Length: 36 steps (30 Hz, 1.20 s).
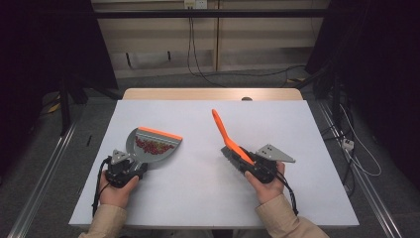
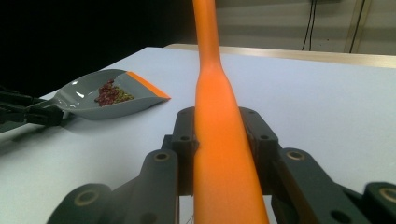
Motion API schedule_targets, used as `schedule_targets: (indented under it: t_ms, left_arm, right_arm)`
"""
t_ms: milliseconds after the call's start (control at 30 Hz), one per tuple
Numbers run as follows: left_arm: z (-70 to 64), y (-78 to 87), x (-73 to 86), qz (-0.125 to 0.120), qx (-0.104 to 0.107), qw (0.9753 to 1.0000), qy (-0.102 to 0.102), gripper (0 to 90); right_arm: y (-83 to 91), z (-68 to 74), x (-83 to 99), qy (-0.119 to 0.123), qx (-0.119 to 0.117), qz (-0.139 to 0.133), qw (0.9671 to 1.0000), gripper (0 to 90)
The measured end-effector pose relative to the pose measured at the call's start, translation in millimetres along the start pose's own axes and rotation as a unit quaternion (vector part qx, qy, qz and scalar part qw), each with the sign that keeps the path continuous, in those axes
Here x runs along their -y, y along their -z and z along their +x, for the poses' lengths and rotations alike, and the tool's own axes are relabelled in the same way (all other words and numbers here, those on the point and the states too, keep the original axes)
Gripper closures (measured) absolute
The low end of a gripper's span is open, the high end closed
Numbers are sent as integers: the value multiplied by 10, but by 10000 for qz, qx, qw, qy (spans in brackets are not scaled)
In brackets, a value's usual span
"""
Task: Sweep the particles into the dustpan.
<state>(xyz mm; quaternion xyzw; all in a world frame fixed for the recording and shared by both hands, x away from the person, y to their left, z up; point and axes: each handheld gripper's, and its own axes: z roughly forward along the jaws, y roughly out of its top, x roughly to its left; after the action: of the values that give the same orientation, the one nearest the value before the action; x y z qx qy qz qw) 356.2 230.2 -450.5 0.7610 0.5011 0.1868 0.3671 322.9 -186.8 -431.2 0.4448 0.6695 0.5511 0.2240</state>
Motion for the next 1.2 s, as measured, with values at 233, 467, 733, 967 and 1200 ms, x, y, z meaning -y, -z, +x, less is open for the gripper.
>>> schedule_targets:
  t_ms: [233, 467, 733, 967, 1200]
  left_arm:
    - [-109, 63, 33, 5, 245, 9997, -2, 454]
    - [-129, 125, 52, -96, 329, 9994, 53, 414]
    - [-182, 159, 59, -153, 500, 9986, 50, 363]
    - [-149, 235, 20, -372, 387, 9985, 65, 197]
    - [-138, 277, -29, -525, 367, 9979, 0, 196]
  right_arm:
    - [35, -43, 5, -6, 66, -11, 10000, 707]
    - [51, -84, 11, -33, 142, -13, 9999, 707]
    - [55, -181, 17, -82, 256, 20, 9996, 706]
    - [6, -352, 60, -419, 404, 52, 9983, 705]
    - [125, -620, 161, -700, 754, 204, 9945, 700]
